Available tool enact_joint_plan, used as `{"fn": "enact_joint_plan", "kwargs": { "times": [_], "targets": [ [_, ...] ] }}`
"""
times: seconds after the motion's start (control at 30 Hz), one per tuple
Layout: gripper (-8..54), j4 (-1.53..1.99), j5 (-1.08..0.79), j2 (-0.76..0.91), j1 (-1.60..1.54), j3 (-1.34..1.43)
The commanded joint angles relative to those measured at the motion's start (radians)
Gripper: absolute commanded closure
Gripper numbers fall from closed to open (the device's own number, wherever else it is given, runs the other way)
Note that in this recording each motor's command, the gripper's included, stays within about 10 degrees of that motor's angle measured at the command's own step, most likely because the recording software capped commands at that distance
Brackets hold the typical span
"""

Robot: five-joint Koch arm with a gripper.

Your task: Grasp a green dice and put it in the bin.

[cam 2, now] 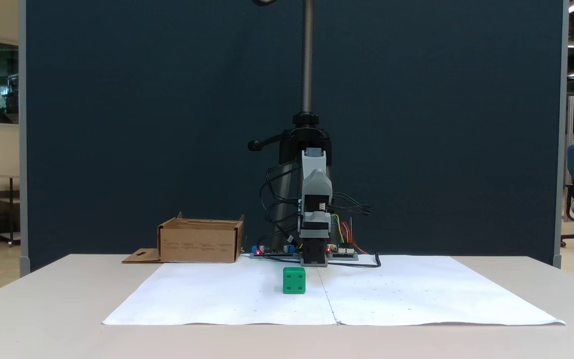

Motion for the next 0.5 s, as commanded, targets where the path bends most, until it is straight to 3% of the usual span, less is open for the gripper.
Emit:
{"fn": "enact_joint_plan", "kwargs": {
  "times": [0.0, 0.47],
  "targets": [
    [2.5, 0.175, -0.038, 0.106, -0.064, 0.064],
    [2.5, 0.236, -0.038, 0.106, -0.064, 0.063]
  ]
}}
